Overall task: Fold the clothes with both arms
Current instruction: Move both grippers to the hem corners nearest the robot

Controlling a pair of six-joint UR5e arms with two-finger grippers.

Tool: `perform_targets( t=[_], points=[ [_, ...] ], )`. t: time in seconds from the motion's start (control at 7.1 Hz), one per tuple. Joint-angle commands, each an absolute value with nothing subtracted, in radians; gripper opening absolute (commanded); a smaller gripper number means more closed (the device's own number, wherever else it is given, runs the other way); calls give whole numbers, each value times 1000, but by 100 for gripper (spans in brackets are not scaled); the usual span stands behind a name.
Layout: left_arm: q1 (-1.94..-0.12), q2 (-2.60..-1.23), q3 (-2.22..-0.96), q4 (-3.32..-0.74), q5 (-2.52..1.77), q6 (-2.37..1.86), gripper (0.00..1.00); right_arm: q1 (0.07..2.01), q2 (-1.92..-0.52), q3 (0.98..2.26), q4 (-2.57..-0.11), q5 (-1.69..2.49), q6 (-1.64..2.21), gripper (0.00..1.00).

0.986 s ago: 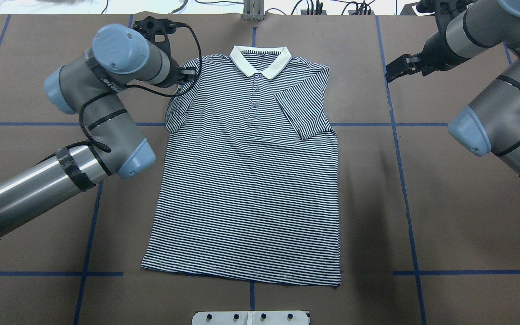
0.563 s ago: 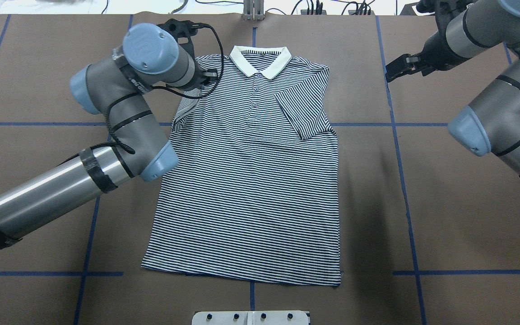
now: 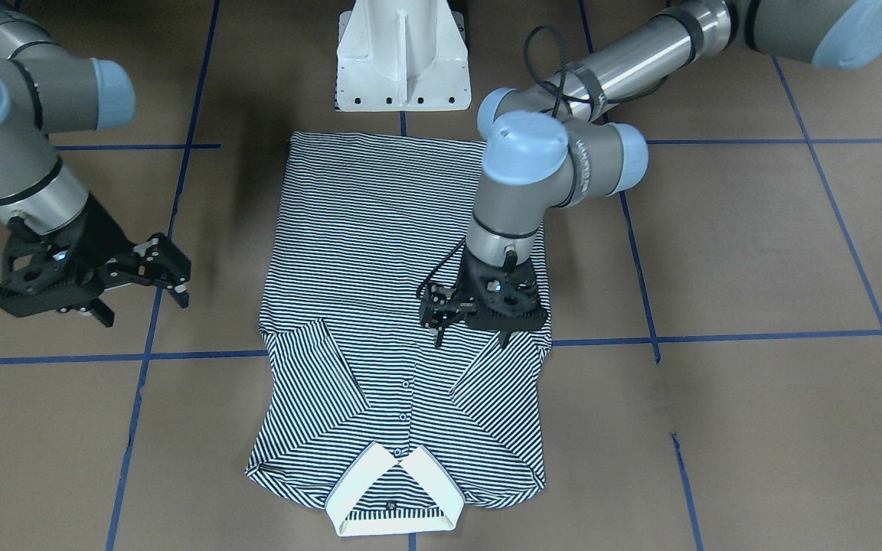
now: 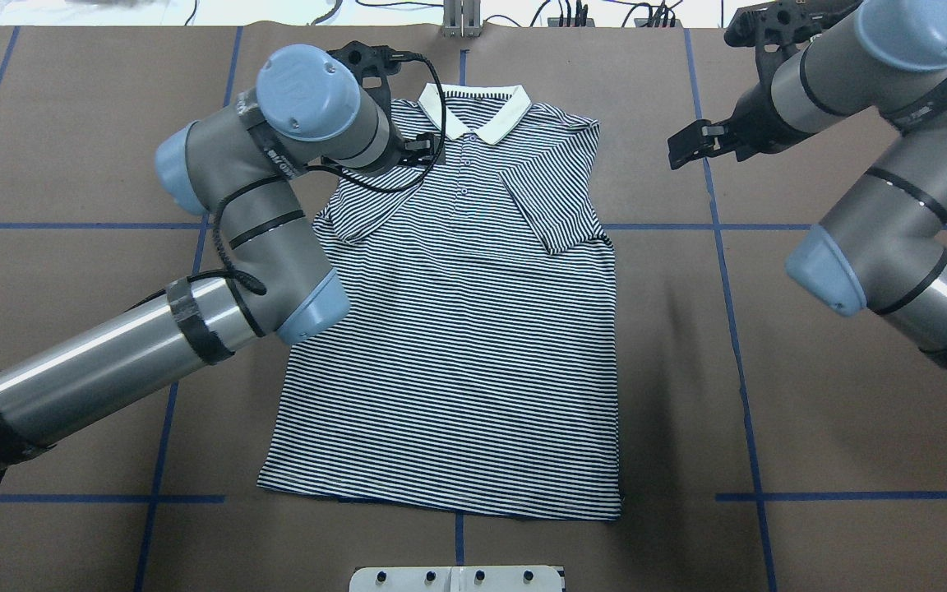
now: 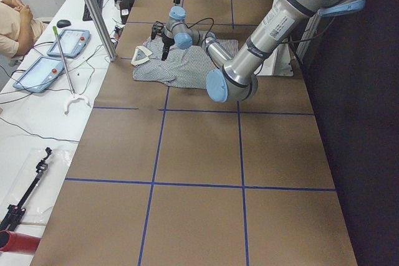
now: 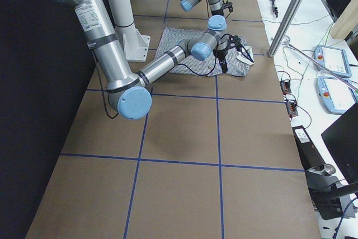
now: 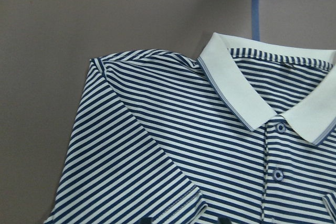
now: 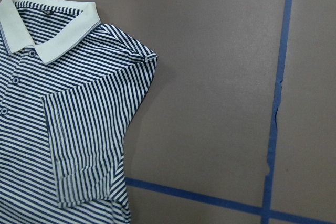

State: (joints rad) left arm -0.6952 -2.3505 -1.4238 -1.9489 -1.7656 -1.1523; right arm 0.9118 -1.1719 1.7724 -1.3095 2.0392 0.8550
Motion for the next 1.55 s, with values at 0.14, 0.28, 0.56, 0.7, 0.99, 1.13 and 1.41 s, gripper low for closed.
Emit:
perform_targets(
  t=[0.14,0.28,0.56,0.7,0.99,1.13,1.41],
  points=[
    [-585,-2043,-1853,-1927,-1776,-1156,100,487,-1319,2033,-1321,1675,1360,97],
    [-530,-1940,-1962,-1930,-1769,-1242,100,333,-1344,2083,-1340,1551,1516,90],
    [-367,-1834,-2000,-1948,-1686,-1331,100,116,-1345,2140,-1469,1374,1720,81],
    [-303,-1794,-2002,-1968,-1639,-1407,100,66,-1348,2141,-1488,1341,1736,81],
    [-201,-1680,-1994,-2031,-1560,-1507,74,46,-1347,2141,-1489,1315,1743,81],
    [-184,-1657,-1996,-2037,-1559,-1512,72,46,-1347,2141,-1489,1313,1743,81],
    [-163,-1657,-2000,-2036,-1555,-1523,71,43,-1348,2141,-1488,1305,1743,82]
  ],
)
